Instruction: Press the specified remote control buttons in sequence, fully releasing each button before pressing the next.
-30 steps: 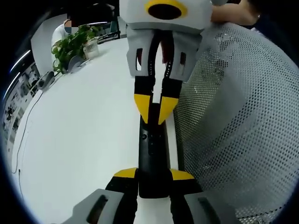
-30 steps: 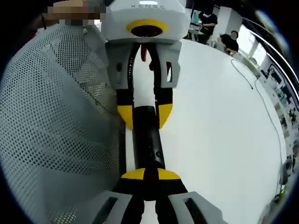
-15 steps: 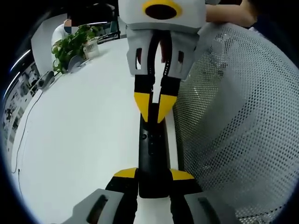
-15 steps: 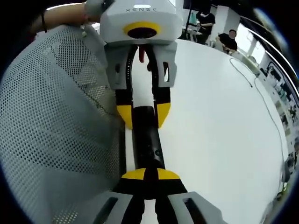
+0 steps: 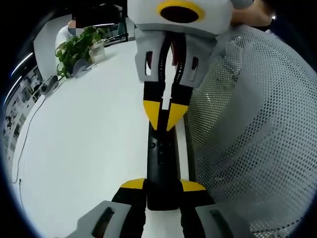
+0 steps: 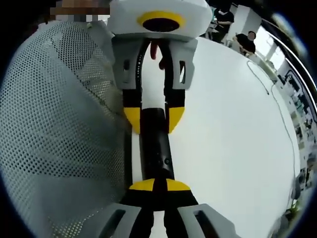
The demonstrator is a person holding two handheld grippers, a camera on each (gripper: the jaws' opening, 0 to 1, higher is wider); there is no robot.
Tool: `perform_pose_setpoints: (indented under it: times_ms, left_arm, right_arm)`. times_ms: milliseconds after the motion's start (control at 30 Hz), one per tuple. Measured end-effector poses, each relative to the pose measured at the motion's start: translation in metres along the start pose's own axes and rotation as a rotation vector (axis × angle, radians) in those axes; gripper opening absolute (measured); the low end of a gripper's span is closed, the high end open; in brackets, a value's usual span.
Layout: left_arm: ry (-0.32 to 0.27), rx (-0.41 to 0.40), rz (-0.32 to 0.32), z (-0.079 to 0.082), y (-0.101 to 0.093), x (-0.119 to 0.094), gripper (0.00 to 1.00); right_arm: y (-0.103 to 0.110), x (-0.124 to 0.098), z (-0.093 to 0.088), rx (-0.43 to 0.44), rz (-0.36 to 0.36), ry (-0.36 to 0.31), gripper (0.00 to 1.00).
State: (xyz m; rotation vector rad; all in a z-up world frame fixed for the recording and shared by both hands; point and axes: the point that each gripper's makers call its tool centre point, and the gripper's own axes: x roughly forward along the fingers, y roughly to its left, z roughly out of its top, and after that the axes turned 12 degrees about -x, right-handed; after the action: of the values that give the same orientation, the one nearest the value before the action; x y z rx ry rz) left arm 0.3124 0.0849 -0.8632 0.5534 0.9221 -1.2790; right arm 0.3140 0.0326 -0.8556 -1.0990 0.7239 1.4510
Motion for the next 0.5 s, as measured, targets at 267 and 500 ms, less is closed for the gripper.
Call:
perform_pose_setpoints:
  times_ms: [267,500]
  left_arm:
    - [0.002,-0.001,0.0,0.0,0.0,-0.0002,0.25]
    - [0.003,-0.002,0.001,0.0001,-0.0003,-0.0002,0.25]
  right_arm:
    - [-0.0027,-0.002,0.0003,0.1,0.004,-0.06,0.02]
    - [-0.0015,-0.0048,-0.0058,0.084,-0.011,-0.03,0.01]
